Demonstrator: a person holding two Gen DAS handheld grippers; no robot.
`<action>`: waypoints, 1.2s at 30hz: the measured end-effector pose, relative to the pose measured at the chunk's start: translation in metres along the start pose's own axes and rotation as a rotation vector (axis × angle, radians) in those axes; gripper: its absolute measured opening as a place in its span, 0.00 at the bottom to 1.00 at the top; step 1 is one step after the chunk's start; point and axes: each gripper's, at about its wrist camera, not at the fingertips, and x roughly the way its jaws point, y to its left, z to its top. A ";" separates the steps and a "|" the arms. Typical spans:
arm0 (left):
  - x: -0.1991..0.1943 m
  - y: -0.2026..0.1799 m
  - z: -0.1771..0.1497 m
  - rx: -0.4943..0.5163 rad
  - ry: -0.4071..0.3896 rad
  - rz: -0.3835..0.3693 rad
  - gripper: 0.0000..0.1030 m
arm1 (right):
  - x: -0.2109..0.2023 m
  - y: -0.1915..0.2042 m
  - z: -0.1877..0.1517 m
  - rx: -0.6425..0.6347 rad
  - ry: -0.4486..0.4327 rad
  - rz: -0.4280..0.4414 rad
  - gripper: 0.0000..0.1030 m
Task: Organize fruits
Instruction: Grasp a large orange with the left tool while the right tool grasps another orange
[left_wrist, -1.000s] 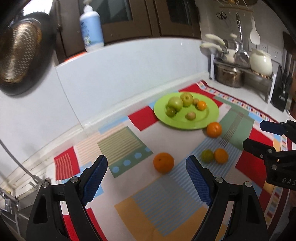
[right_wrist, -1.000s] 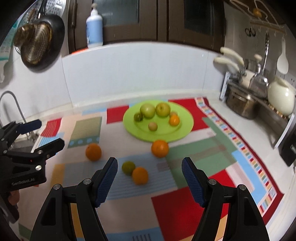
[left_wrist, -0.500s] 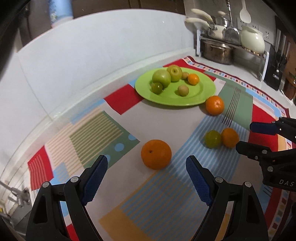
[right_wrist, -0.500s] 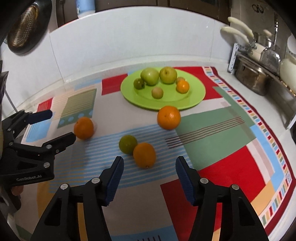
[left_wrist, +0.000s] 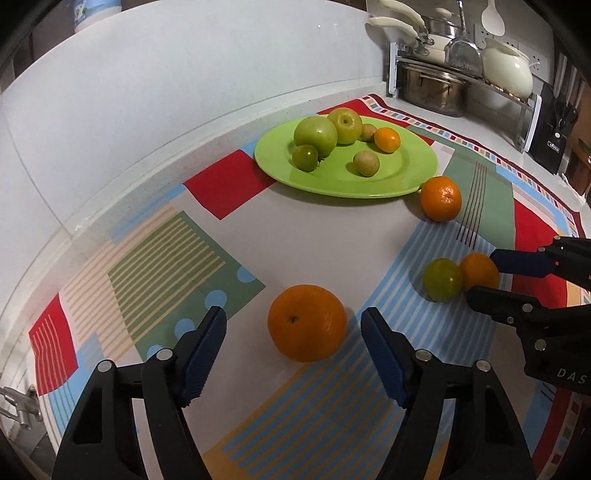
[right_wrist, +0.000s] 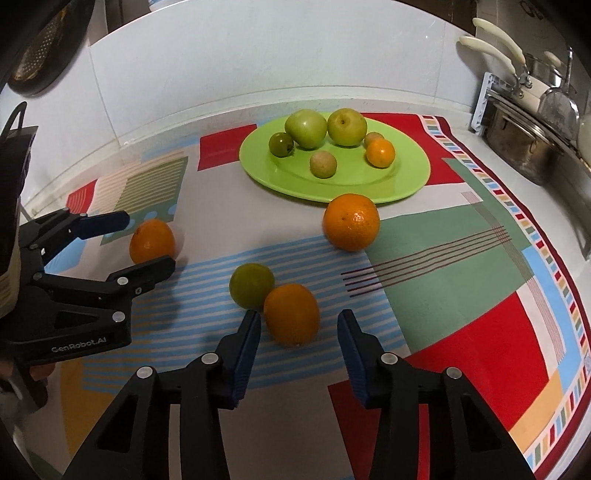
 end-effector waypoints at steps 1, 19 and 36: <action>0.000 0.001 0.000 -0.002 0.000 -0.002 0.68 | 0.001 0.000 0.001 0.001 -0.001 0.002 0.41; -0.005 -0.007 -0.003 -0.024 0.003 -0.028 0.41 | -0.005 0.000 -0.003 0.014 -0.022 0.013 0.32; -0.070 -0.030 0.001 -0.098 -0.081 0.001 0.41 | -0.060 -0.012 -0.003 -0.006 -0.146 0.054 0.32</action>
